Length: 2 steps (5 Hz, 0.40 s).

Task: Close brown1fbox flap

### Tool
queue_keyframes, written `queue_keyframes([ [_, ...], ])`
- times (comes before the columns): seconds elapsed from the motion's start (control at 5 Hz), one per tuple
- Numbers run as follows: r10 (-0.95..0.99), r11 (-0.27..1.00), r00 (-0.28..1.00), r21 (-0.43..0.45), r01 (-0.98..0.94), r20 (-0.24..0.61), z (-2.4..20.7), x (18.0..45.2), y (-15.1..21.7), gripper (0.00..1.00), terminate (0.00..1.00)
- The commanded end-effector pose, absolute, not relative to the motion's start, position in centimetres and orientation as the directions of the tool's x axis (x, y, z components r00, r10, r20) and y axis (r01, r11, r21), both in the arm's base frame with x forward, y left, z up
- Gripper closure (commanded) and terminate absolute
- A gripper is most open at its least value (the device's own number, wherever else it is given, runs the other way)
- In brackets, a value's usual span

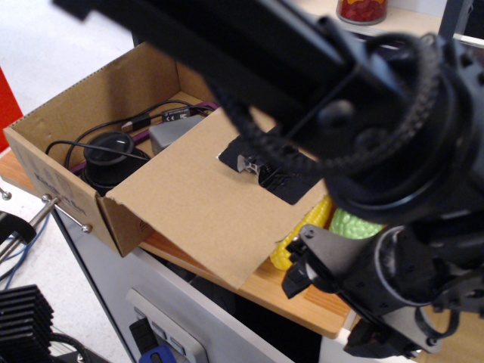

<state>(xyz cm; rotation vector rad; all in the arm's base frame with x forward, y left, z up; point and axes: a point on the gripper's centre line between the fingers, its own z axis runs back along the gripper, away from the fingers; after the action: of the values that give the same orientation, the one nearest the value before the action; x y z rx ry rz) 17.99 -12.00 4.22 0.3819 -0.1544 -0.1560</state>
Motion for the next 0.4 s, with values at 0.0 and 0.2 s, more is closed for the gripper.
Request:
queue_keyframes([
  [0.0, -0.226, 0.886, 0.965, 0.439, 0.148, 0.13, 4.2, 18.1, -10.3, 0.0, 0.0],
  [0.2, -0.269, 0.854, 0.96, 0.481, 0.2, 0.078, 5.2, 18.3, -9.5, 0.0, 0.0],
])
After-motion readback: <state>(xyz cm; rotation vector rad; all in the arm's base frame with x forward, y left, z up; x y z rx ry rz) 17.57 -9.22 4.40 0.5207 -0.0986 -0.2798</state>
